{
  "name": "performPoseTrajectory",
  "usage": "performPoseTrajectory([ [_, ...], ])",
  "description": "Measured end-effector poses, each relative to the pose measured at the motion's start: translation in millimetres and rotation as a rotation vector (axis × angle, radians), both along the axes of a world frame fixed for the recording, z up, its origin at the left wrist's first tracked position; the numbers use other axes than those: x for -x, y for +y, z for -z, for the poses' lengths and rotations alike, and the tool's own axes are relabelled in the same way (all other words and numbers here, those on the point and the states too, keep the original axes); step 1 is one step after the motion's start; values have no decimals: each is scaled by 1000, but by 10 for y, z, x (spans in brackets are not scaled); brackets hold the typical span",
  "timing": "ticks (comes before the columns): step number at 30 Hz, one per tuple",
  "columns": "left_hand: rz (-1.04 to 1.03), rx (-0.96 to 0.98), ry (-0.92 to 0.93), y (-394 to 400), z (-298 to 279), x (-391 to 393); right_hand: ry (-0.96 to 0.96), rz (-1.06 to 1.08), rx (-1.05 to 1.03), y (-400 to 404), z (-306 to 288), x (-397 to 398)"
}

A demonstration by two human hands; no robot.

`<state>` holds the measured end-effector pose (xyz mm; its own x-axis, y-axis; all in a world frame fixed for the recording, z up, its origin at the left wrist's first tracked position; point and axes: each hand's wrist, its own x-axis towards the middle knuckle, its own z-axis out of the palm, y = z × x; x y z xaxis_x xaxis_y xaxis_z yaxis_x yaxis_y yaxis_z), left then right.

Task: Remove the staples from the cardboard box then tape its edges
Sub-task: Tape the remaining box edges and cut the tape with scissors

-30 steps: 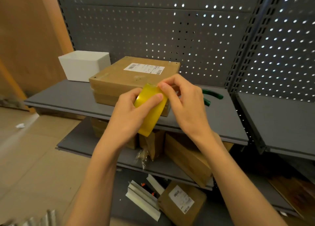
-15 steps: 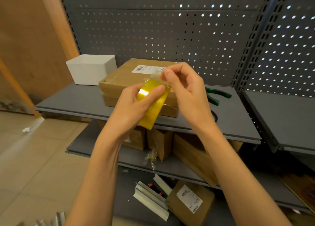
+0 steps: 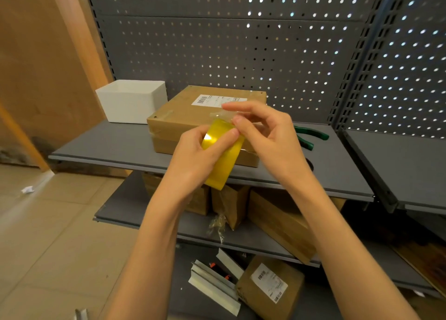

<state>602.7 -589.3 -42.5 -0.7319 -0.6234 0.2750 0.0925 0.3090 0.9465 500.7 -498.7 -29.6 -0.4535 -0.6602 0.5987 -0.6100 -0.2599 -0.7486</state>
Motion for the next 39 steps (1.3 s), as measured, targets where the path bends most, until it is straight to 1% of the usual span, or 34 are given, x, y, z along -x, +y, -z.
performPoseTrajectory([
  [4,11,28,-12,-14,29,18,-76,11,-15,33,11,23],
  [10,16,103,-37,-21,85,51,-89,20,-56,72,13,55],
  [15,-22,226,-95,-18,151,78,-47,41,-219,116,43,166],
  [18,-18,238,-116,-3,188,114,-5,85,-245,114,82,208],
  [22,4,149,-128,-3,203,156,66,170,-252,84,176,252],
  [24,74,74,-156,-9,191,144,115,204,-283,86,209,312],
  [25,124,32,-182,-14,186,134,92,173,-280,93,221,340],
  [27,223,-50,-226,-15,184,117,-29,70,-240,115,251,388],
  [29,287,-116,-242,-3,188,112,-136,21,-210,131,290,447],
  [32,341,-196,-237,32,184,122,-211,20,-207,127,369,518],
  [34,319,-219,-220,60,169,145,-219,48,-182,120,395,534],
  [36,287,-242,-200,86,150,188,-150,112,-151,123,363,533],
  [39,231,-209,-235,104,114,261,47,219,-104,134,201,567],
])
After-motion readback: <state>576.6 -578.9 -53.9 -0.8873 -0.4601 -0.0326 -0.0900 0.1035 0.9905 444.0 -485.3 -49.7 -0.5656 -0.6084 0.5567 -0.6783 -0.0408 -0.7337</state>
